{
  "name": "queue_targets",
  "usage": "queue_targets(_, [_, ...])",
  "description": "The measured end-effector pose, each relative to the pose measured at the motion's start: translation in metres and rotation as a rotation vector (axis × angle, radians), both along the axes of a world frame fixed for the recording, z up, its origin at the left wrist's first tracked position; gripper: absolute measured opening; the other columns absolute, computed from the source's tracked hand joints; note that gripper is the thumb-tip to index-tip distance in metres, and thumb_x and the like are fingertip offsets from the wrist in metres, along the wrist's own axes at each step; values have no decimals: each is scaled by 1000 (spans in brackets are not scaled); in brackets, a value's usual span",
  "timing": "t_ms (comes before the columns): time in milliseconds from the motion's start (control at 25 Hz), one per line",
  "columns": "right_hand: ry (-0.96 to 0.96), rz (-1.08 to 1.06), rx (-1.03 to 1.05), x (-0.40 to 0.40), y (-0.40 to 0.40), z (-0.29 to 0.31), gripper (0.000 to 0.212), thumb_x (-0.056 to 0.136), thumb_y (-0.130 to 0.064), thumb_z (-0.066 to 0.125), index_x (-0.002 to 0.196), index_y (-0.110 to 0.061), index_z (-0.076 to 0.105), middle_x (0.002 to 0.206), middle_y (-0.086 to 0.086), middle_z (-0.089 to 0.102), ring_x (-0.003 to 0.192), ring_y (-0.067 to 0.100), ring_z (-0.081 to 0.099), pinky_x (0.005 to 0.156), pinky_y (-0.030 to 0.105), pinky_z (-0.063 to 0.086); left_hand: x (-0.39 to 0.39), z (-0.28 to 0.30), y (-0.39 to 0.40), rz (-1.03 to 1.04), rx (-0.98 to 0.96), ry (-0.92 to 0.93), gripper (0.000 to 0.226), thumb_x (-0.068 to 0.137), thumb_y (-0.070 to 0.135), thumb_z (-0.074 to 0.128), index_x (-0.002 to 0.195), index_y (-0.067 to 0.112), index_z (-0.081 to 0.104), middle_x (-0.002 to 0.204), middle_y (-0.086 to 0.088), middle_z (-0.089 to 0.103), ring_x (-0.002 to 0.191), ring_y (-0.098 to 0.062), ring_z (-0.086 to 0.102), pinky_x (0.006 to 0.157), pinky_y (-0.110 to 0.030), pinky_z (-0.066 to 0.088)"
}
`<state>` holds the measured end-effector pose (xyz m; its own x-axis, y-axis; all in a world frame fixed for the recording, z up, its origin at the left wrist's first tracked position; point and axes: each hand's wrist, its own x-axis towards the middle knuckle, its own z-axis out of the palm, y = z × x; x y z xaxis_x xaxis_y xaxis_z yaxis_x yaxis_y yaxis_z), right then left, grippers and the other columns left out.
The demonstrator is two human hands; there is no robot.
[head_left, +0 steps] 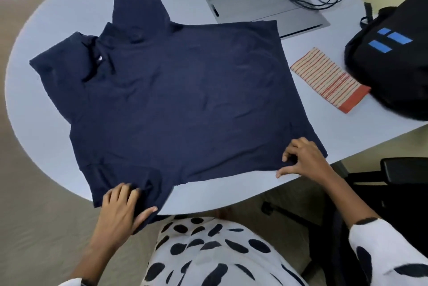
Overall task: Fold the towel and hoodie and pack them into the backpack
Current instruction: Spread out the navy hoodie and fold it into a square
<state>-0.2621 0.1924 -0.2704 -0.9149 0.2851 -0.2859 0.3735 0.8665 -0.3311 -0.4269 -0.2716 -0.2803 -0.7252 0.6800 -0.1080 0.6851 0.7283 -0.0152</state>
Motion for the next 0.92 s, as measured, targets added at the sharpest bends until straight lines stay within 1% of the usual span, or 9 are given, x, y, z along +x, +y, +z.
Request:
queue_targets(80, [-87,102,35,-7,4,10,40,63,-59,76,80,-24,65,88,-10,53,90,12,46,79,26,31,-3,1,-1,-60,4,-33,62,81,68,40,97,11,60,111,-21,52,105,-38,51,88,-51,36])
queue_targets(160, [-141,149,67,-14,4,18,19,76,-34,75,89,-24,65,92,-10,50,93,15,50,77,23,31,-3,1,-1,-122,-6,-62,54,83,64,43,92,14,61,118,-25,51,113,-39,50,92,-54,34])
queue_targets(320, [-100,110,233,-11,10,20,20,75,-11,70,92,-18,62,93,-3,54,87,21,56,73,26,36,-3,8,4,-171,76,-51,46,96,42,31,78,12,61,115,-19,52,106,-35,55,91,-52,37])
queue_targets(480, [-75,-9,246,-12,22,27,20,74,-7,69,91,-16,64,93,1,58,86,23,56,75,30,38,-19,48,9,189,383,-234,15,83,35,46,73,23,46,79,9,48,67,-8,45,67,-31,37])
queue_targets(560, [-119,-65,206,-13,28,36,21,77,-7,68,90,-22,61,93,-2,58,83,19,54,71,27,37,-12,67,14,436,537,-375,24,87,29,51,70,29,34,63,1,46,58,-10,45,54,-23,34])
queue_targets(680, [-159,-238,-12,-10,40,50,25,77,-1,71,85,-23,63,88,-1,62,80,18,55,72,28,38,7,73,19,545,596,-492,28,93,21,55,74,29,36,55,-5,50,59,-15,52,53,-34,36])
queue_targets(760, [-138,-344,-149,-8,50,59,23,76,2,73,85,-18,70,85,4,67,82,19,58,74,27,40,5,77,14,518,450,-621,29,81,42,68,81,31,42,65,1,58,59,-13,55,58,-33,42])
queue_targets(840, [-68,-399,-202,-10,60,67,22,74,3,74,84,-16,73,81,5,70,81,19,60,66,19,42,-21,76,4,384,28,-621,51,62,58,78,93,30,48,91,8,60,78,-11,61,67,-30,47])
queue_targets(920, [22,-458,-237,-15,67,75,20,72,5,73,78,-13,74,69,2,70,76,19,59,57,11,41,-48,80,1,334,-400,-564,43,65,44,74,102,30,57,107,5,61,96,-17,62,75,-27,48])
